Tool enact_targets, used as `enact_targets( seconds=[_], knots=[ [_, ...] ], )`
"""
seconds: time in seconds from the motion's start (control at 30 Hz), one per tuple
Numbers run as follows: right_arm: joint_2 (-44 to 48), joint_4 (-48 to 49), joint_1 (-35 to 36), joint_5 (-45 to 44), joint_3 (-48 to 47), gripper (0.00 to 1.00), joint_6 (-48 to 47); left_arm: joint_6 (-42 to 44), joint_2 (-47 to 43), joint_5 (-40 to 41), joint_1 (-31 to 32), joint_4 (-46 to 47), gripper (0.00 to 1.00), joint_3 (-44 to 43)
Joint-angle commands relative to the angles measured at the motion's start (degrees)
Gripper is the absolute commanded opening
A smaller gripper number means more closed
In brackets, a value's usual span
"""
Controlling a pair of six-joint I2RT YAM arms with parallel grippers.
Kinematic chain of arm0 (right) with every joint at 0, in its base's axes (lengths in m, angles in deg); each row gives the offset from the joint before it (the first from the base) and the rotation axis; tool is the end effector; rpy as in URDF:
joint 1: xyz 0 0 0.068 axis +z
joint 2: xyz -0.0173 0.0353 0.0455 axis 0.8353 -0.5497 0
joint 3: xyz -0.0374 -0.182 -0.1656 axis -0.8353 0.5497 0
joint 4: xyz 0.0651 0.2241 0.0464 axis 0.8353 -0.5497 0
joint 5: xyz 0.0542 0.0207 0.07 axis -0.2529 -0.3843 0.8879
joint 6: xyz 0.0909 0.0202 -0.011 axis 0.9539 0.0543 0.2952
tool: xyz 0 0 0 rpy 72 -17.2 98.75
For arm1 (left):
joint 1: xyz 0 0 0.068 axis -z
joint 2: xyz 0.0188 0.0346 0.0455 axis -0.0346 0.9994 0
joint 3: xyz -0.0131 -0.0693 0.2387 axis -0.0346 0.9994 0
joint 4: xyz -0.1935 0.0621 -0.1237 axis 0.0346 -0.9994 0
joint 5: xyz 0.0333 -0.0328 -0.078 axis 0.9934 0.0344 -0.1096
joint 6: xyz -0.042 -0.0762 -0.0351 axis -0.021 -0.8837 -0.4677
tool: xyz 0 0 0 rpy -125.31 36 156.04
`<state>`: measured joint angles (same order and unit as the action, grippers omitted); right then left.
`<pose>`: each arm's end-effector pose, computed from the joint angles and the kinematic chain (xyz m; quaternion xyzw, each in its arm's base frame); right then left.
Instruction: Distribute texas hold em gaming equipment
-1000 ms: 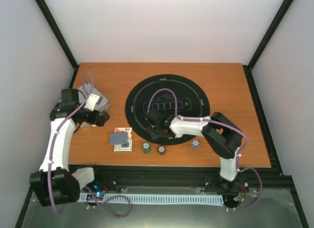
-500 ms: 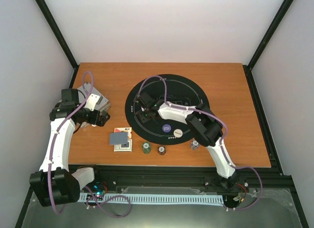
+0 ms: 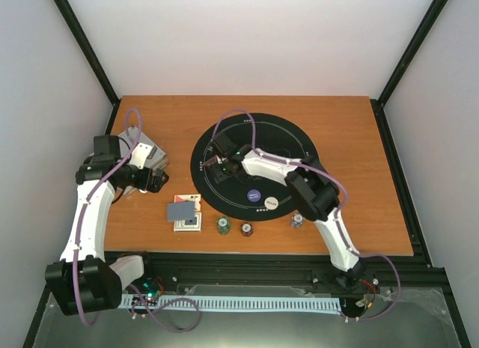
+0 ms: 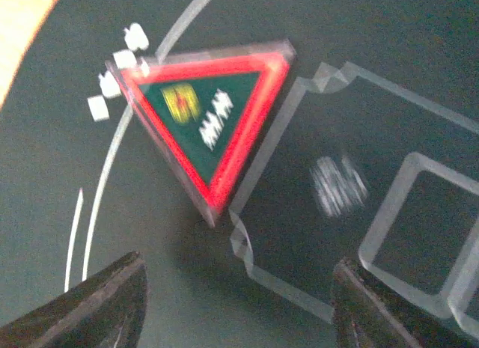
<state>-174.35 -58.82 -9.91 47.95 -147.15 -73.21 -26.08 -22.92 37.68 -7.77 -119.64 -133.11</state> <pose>0.3295 0.3456 0.0993 -0.2734 0.9230 0.1194 0.2431 0.2164 0.0018 0.2319 0.1608 0.9319 -0.1238 0.3005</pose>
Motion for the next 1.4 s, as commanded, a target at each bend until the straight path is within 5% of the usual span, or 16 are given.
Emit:
enact_targets(
  seconds=[0.0, 0.23, 0.53, 0.83, 1.07, 1.37],
  knots=[
    [13.45, -0.98, -0.49, -2.97, 9.69, 0.69, 0.83, -1.44, -0.38, -1.86, -0.38, 0.41, 1.0, -0.37],
    [26.96, 3.38, -0.51, -3.97, 33.82, 0.74, 4.99, -1.39, -0.64, -3.09, -0.35, -0.34, 1.0, -0.36],
    [29.82, 5.97, -0.51, -3.52, 43.88, 0.66, 6.93, -0.77, -1.1, -3.3, -0.42, -1.53, 1.0, -1.18],
    [26.06, 5.63, -0.52, -4.62, 41.43, 0.45, 5.63, -0.95, -0.72, -3.28, -0.42, -1.58, 1.0, -1.85],
    [23.26, 5.32, -2.18, -6.83, 38.57, 0.38, 5.01, -1.06, 0.59, -3.35, -0.36, -1.29, 1.0, -2.09],
    [9.56, 3.43, -11.76, -8.68, 20.22, 0.3, 1.48, -1.5, 2.24, -4.57, -0.42, -2.38, 1.0, -3.56]
  ],
)
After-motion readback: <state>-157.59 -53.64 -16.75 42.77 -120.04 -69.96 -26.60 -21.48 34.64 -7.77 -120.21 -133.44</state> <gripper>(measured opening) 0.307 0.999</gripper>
